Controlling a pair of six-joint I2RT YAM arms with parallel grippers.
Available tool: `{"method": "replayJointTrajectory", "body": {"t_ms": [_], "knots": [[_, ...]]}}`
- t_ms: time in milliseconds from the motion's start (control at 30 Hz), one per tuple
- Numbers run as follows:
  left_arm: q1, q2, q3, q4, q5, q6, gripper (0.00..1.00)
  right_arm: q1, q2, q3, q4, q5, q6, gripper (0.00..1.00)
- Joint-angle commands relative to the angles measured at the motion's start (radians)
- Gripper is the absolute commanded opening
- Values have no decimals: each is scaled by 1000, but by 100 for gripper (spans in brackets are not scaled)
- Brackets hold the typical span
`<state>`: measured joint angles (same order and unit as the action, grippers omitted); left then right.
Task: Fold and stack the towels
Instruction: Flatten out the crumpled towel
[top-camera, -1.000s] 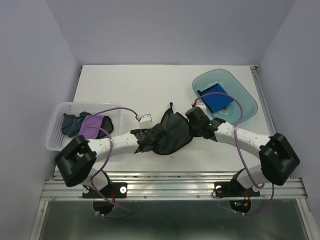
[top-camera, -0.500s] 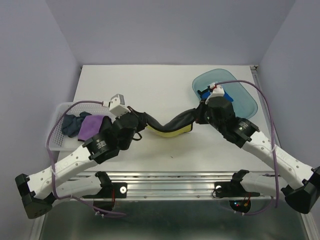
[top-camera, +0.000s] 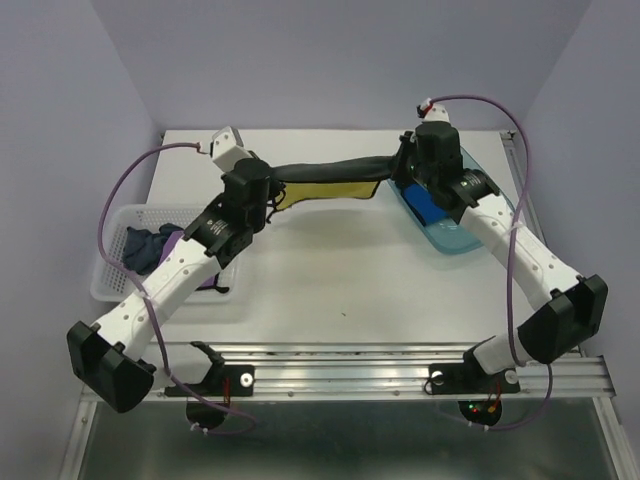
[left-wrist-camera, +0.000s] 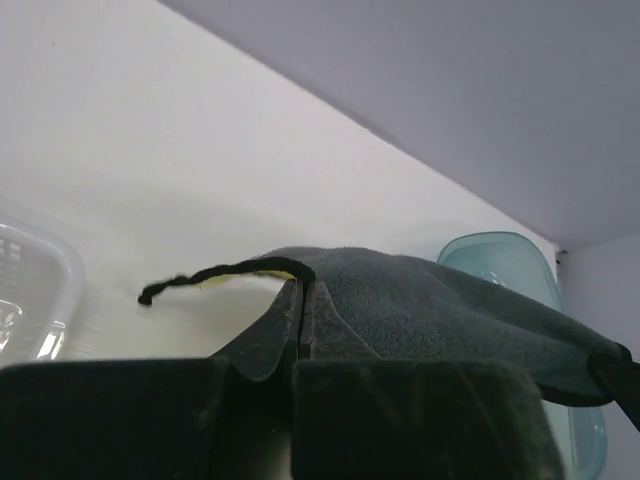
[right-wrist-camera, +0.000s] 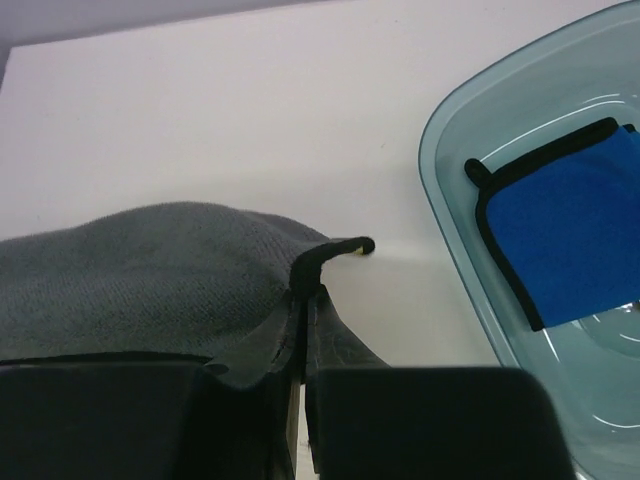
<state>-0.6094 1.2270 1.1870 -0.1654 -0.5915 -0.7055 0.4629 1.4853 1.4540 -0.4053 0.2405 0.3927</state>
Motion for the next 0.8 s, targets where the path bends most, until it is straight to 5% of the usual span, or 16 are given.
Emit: {"method": "replayJointTrajectory", "body": {"t_ms": [0, 200, 333, 467, 667, 767], "knots": [[-1, -127, -1, 63, 45, 44, 0, 6, -127, 36, 6, -56, -22, 1], [-33, -360, -213, 112, 272, -44, 0, 5, -444, -196, -27, -200, 70, 1], [-257, -487, -351, 119, 224, -136, 0, 6, -627, -383, -24, -360, 185, 1], [-369, -578, -398, 118, 194, -206, 0, 6, -723, -417, -61, -460, 225, 1], [-400, -514, -388, 35, 35, -267, 0, 5, -696, -460, -96, -198, 227, 1], [-365, -421, -351, -69, -178, -327, 0, 5, -569, -503, -43, -16, 227, 1]]}}
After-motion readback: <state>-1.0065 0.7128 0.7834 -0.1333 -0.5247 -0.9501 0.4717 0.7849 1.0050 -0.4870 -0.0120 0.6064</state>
